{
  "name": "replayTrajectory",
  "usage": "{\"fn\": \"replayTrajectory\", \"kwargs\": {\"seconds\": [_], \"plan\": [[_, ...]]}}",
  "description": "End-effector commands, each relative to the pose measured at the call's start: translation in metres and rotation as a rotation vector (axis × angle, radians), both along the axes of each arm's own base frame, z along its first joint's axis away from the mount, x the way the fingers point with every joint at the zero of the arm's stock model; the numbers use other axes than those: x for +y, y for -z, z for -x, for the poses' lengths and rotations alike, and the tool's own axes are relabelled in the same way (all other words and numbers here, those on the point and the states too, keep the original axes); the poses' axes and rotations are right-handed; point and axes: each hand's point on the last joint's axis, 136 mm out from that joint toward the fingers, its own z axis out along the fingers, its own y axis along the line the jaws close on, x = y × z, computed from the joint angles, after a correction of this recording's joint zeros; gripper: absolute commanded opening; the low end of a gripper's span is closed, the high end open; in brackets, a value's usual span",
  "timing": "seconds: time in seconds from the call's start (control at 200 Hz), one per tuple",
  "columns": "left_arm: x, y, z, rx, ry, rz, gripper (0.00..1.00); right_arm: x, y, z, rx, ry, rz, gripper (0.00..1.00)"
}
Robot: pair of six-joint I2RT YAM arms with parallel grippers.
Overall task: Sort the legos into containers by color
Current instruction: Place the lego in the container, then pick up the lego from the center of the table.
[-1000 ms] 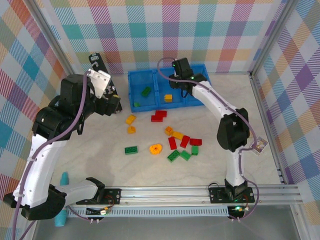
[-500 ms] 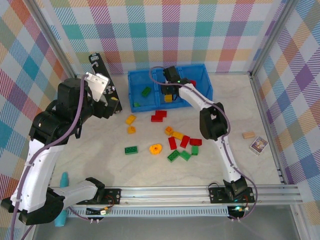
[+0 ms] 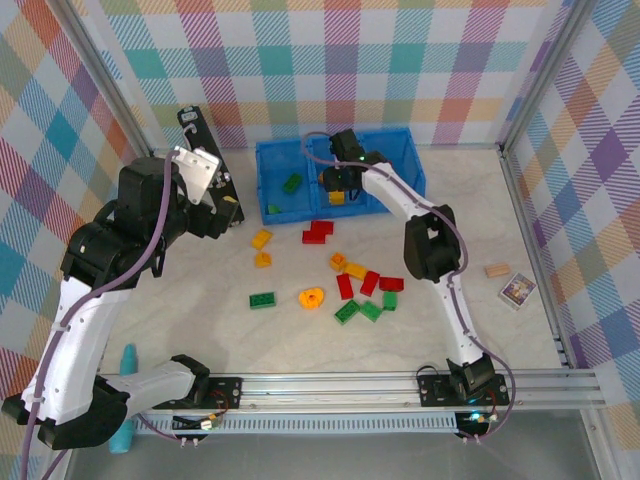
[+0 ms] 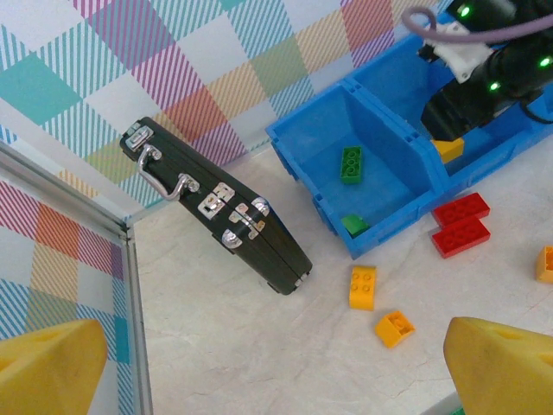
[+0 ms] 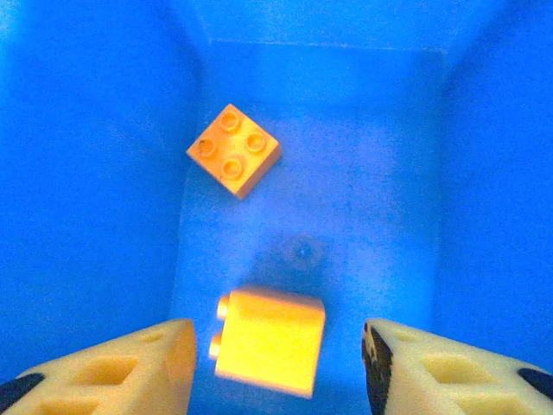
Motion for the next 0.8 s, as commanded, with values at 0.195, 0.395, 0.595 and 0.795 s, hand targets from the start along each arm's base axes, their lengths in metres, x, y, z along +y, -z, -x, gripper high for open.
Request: {"fn": "replayTrajectory", "kwargs": {"seconds": [0.195,0.395,0.595,0.795], "plan": [[0.002,-0.011,0.002,-0.032,-0.011,0.018,1.00,-0.026,-0.057,0.117,0.187,-0.014,-0.075,0.64],[0.003,-0.014,0.008,-0.037,-0.005,0.038,1.00,-0.015,-0.033,0.192,0.314,-0.103,-0.106,0.74],[0.004,-0.013,0.012,-0.037,0.002,0.046,1.00,0.002,0.002,0.237,0.317,-0.310,-0.009,0.81],[0.006,-0.011,0.017,-0.028,-0.004,0.050,1.00,0.012,0.027,0.241,0.329,-0.383,0.049,0.82]]}}
